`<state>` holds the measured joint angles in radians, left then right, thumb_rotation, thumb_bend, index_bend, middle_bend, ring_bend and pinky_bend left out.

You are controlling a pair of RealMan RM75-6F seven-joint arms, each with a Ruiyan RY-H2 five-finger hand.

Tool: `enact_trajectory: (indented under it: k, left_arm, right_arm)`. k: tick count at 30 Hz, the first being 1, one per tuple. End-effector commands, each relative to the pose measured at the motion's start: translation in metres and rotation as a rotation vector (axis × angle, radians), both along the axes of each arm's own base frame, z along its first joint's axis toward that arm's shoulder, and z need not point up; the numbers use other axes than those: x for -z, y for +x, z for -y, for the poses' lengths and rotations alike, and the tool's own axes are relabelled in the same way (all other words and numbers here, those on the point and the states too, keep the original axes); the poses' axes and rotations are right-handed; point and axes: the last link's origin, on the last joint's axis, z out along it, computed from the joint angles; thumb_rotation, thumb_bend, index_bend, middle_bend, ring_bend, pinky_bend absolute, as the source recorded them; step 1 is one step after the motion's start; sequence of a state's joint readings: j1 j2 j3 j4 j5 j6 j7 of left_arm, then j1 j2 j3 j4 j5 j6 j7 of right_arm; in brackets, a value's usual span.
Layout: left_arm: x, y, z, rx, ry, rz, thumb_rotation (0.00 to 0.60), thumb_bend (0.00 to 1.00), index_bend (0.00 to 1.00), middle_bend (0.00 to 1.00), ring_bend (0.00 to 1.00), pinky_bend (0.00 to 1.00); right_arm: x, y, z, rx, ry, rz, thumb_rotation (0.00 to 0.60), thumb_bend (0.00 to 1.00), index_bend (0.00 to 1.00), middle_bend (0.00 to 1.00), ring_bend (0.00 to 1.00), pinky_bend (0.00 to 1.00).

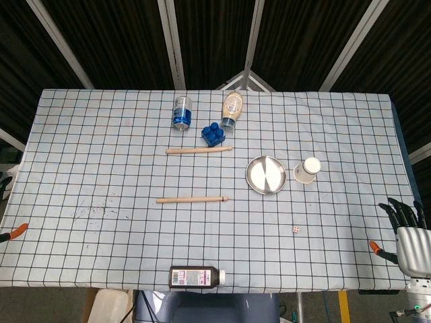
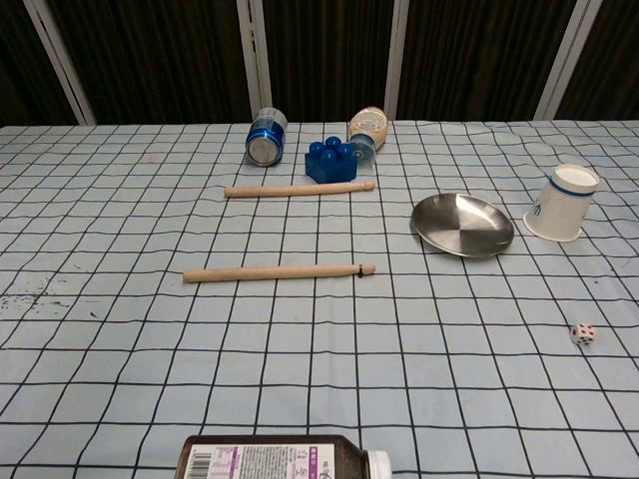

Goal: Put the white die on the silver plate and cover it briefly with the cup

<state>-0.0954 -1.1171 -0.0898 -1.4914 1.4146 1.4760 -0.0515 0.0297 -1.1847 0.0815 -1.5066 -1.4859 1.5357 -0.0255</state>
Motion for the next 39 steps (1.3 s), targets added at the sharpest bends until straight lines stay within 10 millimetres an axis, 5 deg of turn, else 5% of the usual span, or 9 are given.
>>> enact_trajectory:
  k: [1, 21, 29, 39]
  left_arm:
    - [0.0, 0.0, 0.0, 0.0, 0.001, -0.001, 0.6, 0.22, 0.08, 0.0, 0.0, 0.06]
    - [0.002, 0.001, -0.001, -0.006, -0.004, -0.008, 0.6, 0.22, 0.09, 0.0, 0.0, 0.06]
    - [0.003, -0.002, -0.002, -0.032, -0.003, -0.009, 0.6, 0.22, 0.09, 0.0, 0.0, 0.06]
    - [0.004, -0.006, -0.01, -0.053, -0.015, -0.012, 0.6, 0.22, 0.11, 0.0, 0.0, 0.06]
  right_arm:
    - [0.0, 0.0, 0.0, 0.002, 0.001, -0.002, 0.6, 0.13, 0.23, 0.17, 0.16, 0.0]
    - [0.015, 0.004, 0.001, 0.029, 0.051, 0.042, 0.6, 0.13, 0.23, 0.17, 0.16, 0.0]
    - [0.054, 0.024, 0.006, 0.013, 0.161, 0.164, 0.6, 0.13, 0.25, 0.17, 0.16, 0.0]
    - [0.096, 0.032, 0.037, 0.054, 0.267, 0.192, 0.6, 0.13, 0.3, 0.17, 0.16, 0.0]
